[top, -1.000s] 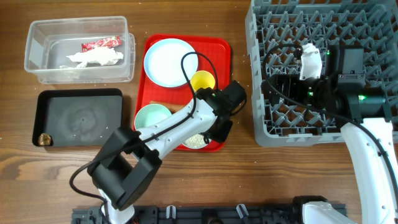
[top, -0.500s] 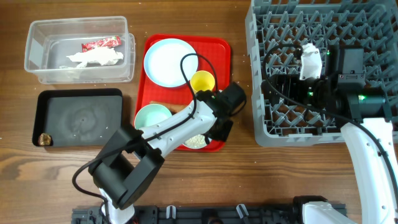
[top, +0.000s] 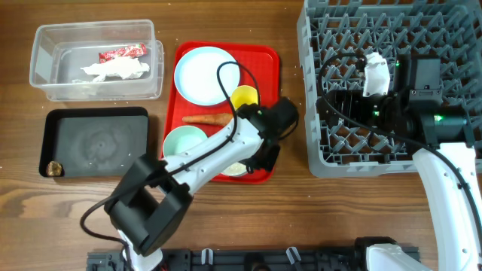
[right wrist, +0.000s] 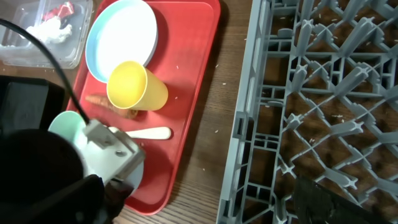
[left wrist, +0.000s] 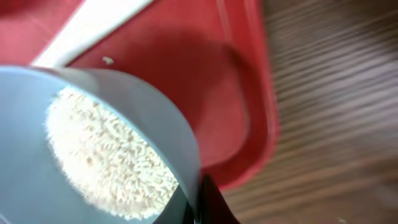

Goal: Sort waste into correct bins and load items into the dishwasher rack
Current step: 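Grasp the blue bowl of rice with the left gripper, then carry the blue bowl left and pour the rice onto the black tray, then return the empty blue bowl to the red tray and release, then grasp the carrot on the red tray with the left gripper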

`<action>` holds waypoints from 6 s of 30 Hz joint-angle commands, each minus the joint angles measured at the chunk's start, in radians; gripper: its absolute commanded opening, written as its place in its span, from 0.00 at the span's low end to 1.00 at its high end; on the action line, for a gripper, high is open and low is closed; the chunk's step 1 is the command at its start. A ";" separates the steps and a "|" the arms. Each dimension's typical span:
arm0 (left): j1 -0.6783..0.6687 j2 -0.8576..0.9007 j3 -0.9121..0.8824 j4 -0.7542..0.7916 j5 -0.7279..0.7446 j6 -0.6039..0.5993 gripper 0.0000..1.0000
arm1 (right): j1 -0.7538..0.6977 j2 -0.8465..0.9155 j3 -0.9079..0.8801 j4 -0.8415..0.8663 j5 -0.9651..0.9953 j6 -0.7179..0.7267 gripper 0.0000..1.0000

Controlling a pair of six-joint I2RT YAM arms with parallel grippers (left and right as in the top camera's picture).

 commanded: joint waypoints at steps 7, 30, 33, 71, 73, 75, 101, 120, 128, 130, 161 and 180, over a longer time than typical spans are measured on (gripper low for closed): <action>0.181 -0.202 0.132 -0.108 0.108 -0.017 0.04 | -0.004 0.010 0.000 0.003 0.014 -0.011 1.00; 1.421 -0.218 0.074 -0.154 0.751 0.522 0.04 | -0.004 0.010 0.000 -0.001 0.014 -0.011 1.00; 1.498 -0.218 0.023 -0.112 0.844 0.542 0.04 | -0.004 0.010 0.000 -0.002 0.015 -0.013 1.00; 1.773 0.022 -0.124 -0.169 1.566 0.585 0.04 | -0.004 0.010 0.000 -0.042 0.044 -0.014 1.00; 1.773 0.022 -0.124 -0.178 1.572 0.555 0.04 | -0.004 0.010 0.000 -0.042 0.044 -0.014 1.00; 1.773 0.022 -0.124 -0.188 1.572 0.552 0.04 | -0.004 0.010 0.000 -0.042 0.044 -0.014 1.00; 1.551 -0.137 -0.085 -0.267 1.513 0.699 0.04 | -0.004 0.010 0.000 -0.023 0.044 -0.011 1.00; 0.389 -0.296 -0.063 0.018 0.425 0.196 0.04 | -0.004 0.010 0.000 -0.022 0.044 -0.011 1.00; 0.018 -0.225 -0.064 0.039 -0.004 0.050 0.04 | -0.004 0.010 0.000 -0.019 0.044 -0.011 1.00; -0.034 -0.181 -0.064 0.056 -0.051 0.050 0.04 | -0.004 0.010 0.000 -0.020 0.044 -0.011 1.00; 0.426 -0.024 0.217 0.026 -0.077 -0.400 0.63 | -0.004 0.010 0.000 -0.020 0.044 -0.011 1.00; 0.448 0.181 0.117 0.084 -0.025 -0.793 0.56 | -0.004 0.010 0.000 -0.023 0.044 -0.014 1.00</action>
